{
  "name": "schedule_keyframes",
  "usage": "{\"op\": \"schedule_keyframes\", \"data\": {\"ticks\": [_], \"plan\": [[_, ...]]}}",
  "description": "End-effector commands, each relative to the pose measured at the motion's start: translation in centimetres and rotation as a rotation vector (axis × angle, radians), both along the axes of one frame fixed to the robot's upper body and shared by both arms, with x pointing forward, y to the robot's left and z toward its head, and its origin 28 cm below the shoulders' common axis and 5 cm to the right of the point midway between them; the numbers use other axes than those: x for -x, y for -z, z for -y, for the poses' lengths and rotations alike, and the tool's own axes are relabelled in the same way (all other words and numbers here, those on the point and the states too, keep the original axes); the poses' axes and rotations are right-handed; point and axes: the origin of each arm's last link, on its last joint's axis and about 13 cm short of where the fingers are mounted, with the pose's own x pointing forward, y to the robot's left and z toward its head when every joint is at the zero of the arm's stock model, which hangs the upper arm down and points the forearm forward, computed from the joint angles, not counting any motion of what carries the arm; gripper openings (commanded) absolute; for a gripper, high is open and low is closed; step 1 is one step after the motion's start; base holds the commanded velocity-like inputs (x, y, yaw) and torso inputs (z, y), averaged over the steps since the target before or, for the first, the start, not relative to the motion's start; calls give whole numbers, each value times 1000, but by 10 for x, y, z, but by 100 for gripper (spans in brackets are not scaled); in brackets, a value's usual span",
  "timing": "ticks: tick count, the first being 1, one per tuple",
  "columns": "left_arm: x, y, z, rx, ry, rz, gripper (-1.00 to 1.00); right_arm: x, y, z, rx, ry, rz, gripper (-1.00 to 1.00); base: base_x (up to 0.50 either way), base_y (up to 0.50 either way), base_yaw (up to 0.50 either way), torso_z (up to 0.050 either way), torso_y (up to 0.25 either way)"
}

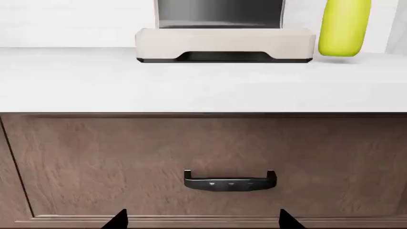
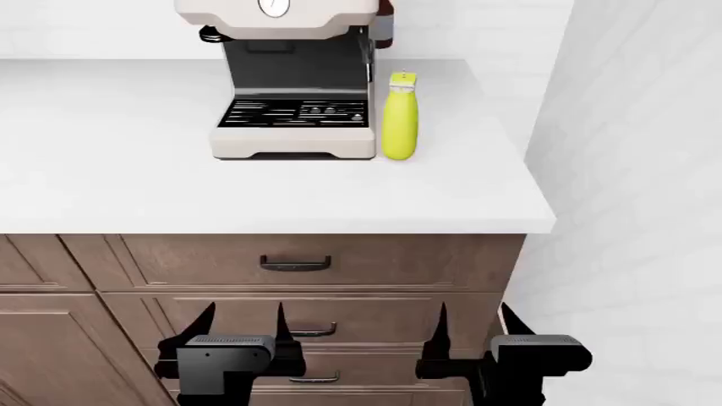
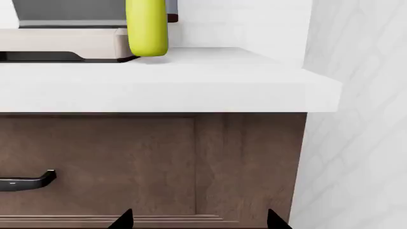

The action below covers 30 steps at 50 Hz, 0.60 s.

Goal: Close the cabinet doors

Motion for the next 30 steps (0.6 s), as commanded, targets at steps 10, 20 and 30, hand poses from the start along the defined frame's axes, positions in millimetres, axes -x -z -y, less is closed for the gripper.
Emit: {"op": "schedule_keyframes", "data": {"ticks": [10, 20, 30], "plan": [[0, 0, 1, 1, -7, 3, 100, 1, 5, -3, 34, -41, -49, 100, 0, 0, 0, 0, 0], [6, -14, 0, 126, -34, 298, 100, 0, -4, -6, 36, -36, 55, 100, 0, 0, 0, 0, 0], [12, -51, -7, 229, -12, 501, 100, -1, -43, -3, 56, 21, 320, 100, 0, 0, 0, 0, 0]]}}
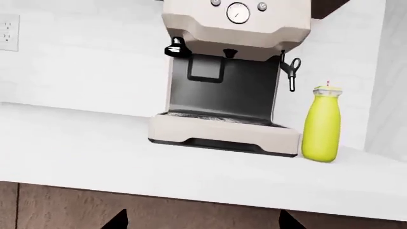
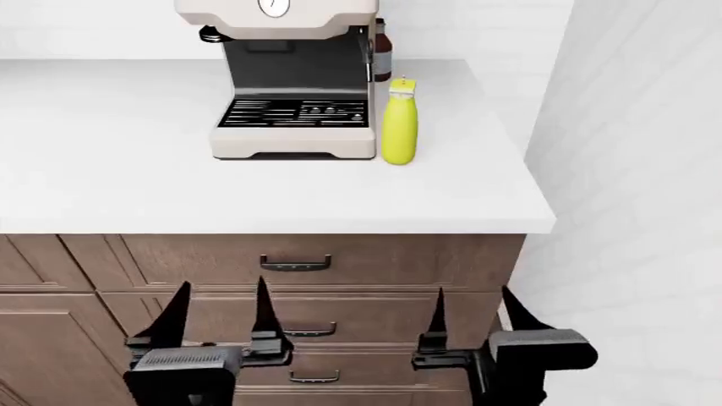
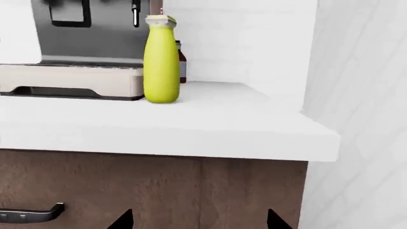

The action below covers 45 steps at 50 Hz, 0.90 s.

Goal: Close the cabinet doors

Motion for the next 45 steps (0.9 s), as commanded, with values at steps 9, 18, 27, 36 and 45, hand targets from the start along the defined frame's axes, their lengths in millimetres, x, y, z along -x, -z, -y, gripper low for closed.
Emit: {"op": "schedule_keyframes", "data": {"ticks": [9, 18, 27, 36, 45], "plan": [[23, -86, -16, 176, -6, 620, 100, 31, -90, 5, 98, 22, 709, 100, 0, 0, 0, 0, 0], [26, -89, -17, 177, -1, 648, 100, 35, -96, 5, 113, 26, 759, 100, 0, 0, 0, 0, 0], [29, -94, -18, 170, 5, 675, 100, 42, -104, 6, 103, 19, 819, 100, 0, 0, 0, 0, 0], [38, -101, -17, 141, 25, 710, 100, 54, -122, 7, 105, 28, 899, 100, 0, 0, 0, 0, 0], [43, -107, -18, 163, 38, 751, 100, 58, -131, 8, 104, 35, 942, 100, 0, 0, 0, 0, 0]]}}
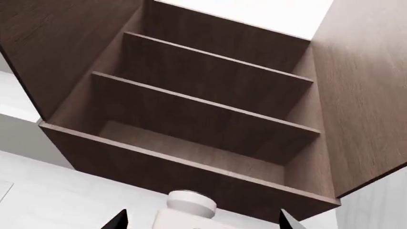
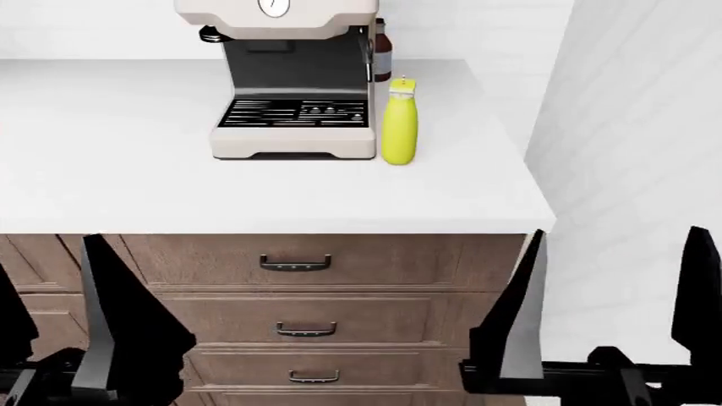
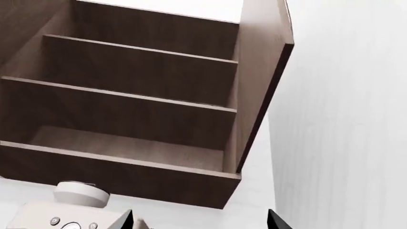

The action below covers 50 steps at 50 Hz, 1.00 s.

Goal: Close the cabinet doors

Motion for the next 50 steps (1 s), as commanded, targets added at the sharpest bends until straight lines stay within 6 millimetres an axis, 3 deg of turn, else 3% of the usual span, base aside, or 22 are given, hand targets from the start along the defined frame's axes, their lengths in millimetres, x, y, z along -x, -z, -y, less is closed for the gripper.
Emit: {"op": "schedule_keyframes", "data": {"ticks": [1, 40, 50], "plan": [[7, -8, -1, 2, 12, 77, 100, 8, -13, 0, 3, 2, 68, 100, 0, 0, 0, 0, 0], [9, -5, -1, 9, 61, 82, 100, 8, -8, 1, 20, 2, 52, 100, 0, 0, 0, 49, 74], [10, -3, 0, 4, 63, 66, 100, 9, -8, 1, 32, -6, 55, 100, 474, -123, 0, 5, 7]]}}
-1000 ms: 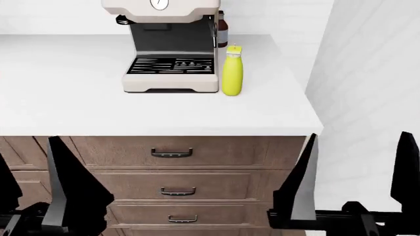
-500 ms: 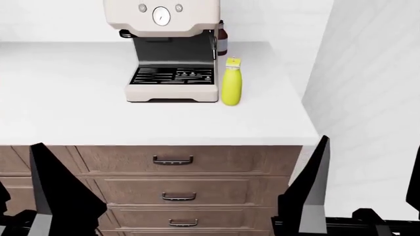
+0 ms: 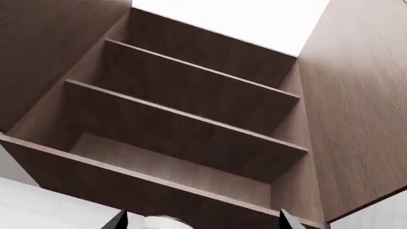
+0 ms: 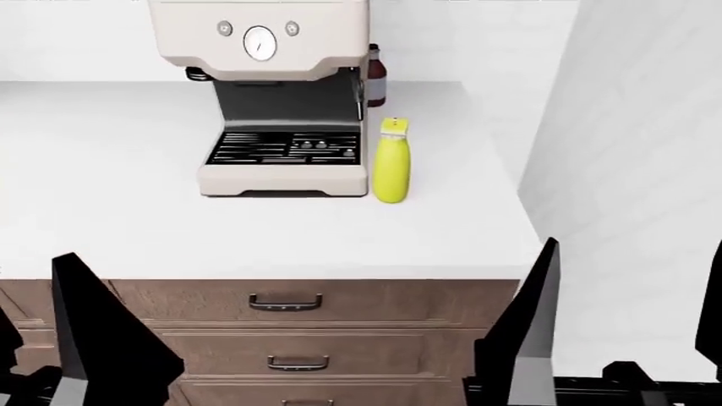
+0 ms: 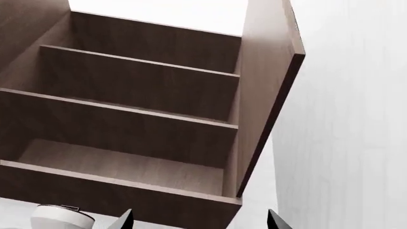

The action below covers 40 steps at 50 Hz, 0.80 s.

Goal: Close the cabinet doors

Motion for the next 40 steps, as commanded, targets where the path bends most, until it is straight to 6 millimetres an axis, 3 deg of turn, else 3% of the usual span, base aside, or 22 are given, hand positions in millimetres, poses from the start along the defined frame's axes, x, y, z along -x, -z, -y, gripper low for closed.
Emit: {"op": "schedule_keyframes", "data": {"ticks": [1, 28, 29, 40], "plan": [[1, 1, 1, 9, 13, -4, 100, 0, 0, 0, 7, -1, -2, 100, 500, -133, 0, 0, 0], [-1, 1, 0, 17, 12, -8, 100, -4, 2, -1, 20, 0, -10, 100, 500, -41, 0, 0, 0], [-2, 4, 1, 8, 13, -22, 100, 6, -14, -1, -50, -90, -3, 100, 0, 0, 0, 0, 0], [-2, 5, 1, 3, 15, -31, 100, 10, -65, 6, -178, -188, 62, 100, 0, 0, 0, 0, 1]]}}
